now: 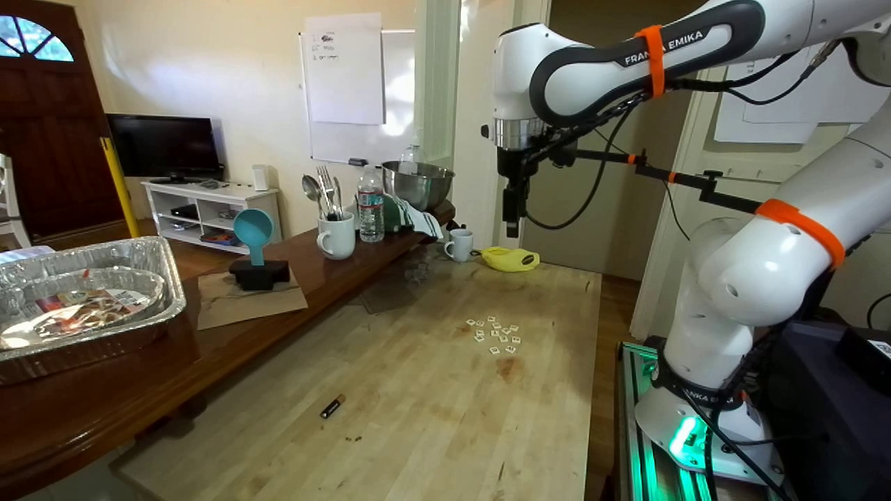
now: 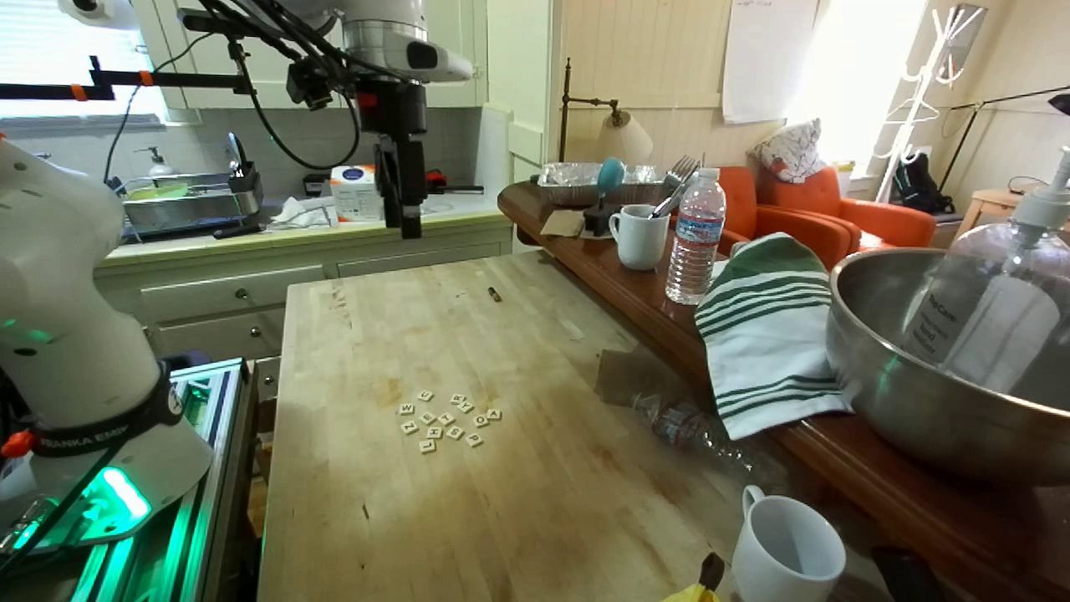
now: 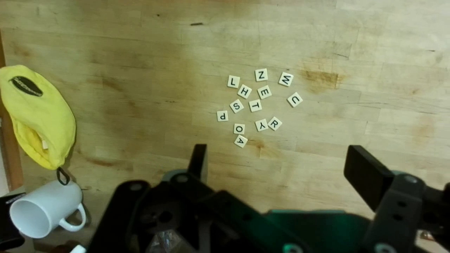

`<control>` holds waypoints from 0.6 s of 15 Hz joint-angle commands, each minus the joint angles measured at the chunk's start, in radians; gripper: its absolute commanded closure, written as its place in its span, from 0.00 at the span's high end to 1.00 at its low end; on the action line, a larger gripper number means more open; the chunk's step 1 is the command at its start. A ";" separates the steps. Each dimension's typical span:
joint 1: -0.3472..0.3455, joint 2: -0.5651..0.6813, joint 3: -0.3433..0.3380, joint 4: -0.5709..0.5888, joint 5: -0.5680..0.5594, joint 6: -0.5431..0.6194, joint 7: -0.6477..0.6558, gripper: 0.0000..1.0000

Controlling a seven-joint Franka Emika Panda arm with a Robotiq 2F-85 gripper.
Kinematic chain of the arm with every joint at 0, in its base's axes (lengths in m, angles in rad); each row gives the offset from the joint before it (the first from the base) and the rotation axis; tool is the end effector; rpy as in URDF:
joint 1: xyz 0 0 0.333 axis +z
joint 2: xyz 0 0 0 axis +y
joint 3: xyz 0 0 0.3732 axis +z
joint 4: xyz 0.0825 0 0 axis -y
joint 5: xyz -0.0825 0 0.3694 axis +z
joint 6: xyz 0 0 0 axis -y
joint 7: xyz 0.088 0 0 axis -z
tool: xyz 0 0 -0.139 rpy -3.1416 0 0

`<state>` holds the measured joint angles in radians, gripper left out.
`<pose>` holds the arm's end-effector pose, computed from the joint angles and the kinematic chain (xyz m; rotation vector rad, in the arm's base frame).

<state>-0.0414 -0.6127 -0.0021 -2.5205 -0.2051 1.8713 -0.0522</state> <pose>0.3111 -0.0354 0.5014 2.9472 0.1085 -0.0673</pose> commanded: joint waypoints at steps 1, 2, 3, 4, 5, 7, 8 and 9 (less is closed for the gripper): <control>0.042 -0.014 -0.034 -0.055 0.071 0.119 -0.024 1.00; 0.046 -0.012 -0.039 -0.065 0.091 0.142 -0.028 1.00; 0.050 -0.006 -0.048 -0.072 0.116 0.151 -0.035 1.00; 0.050 0.005 -0.055 -0.074 0.140 0.139 -0.038 1.00; 0.044 0.014 -0.056 -0.078 0.149 0.129 -0.035 1.00; 0.036 0.030 -0.064 -0.081 0.159 0.112 -0.046 1.00; 0.030 0.039 -0.068 -0.083 0.158 0.110 -0.045 1.00; 0.026 0.047 -0.071 -0.090 0.148 0.120 -0.049 1.00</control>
<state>-0.0093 -0.5920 -0.0562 -2.5953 -0.0733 1.9828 -0.0770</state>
